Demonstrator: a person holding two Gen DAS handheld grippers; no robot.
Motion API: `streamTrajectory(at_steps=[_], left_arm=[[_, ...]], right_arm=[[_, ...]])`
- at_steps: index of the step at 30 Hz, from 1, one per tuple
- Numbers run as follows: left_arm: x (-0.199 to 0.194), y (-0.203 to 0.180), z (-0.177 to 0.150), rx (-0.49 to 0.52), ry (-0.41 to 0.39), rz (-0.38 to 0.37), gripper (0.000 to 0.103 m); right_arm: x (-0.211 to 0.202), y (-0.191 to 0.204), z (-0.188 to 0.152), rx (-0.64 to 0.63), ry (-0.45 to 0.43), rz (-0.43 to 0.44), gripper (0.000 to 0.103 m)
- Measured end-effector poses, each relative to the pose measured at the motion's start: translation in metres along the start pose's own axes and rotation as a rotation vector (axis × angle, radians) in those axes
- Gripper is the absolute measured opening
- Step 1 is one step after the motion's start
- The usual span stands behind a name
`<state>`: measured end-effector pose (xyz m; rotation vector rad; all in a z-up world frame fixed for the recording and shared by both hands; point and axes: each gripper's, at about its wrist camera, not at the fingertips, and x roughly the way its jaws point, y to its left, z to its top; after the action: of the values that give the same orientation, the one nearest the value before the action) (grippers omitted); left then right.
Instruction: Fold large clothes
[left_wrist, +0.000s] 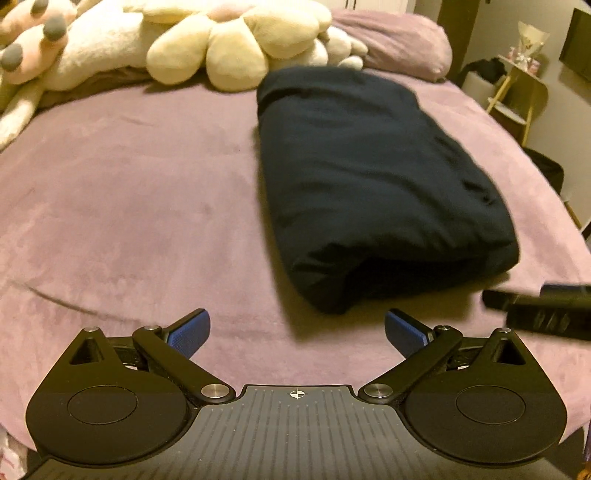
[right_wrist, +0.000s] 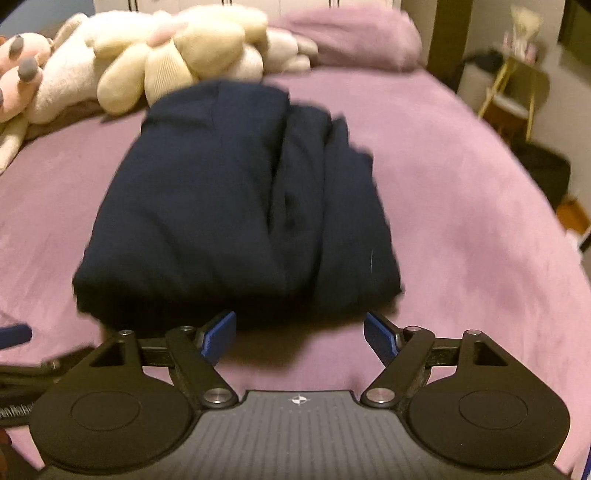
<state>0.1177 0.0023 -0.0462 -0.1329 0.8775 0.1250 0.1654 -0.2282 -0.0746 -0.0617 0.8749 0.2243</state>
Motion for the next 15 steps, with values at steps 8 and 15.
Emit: streamTrajectory(at_steps=[8, 15], left_arm=[[-0.010, -0.011, 0.001, 0.036, -0.006, 0.074, 0.103], [-0.015, -0.011, 0.004, 0.023, -0.016, 0.080, 0.103]], right_arm=[[-0.025, 0.007, -0.015, -0.020, 0.024, 0.010, 0.088], [-0.033, 0.009, -0.007, 0.011, 0.020, -0.002, 0.089]])
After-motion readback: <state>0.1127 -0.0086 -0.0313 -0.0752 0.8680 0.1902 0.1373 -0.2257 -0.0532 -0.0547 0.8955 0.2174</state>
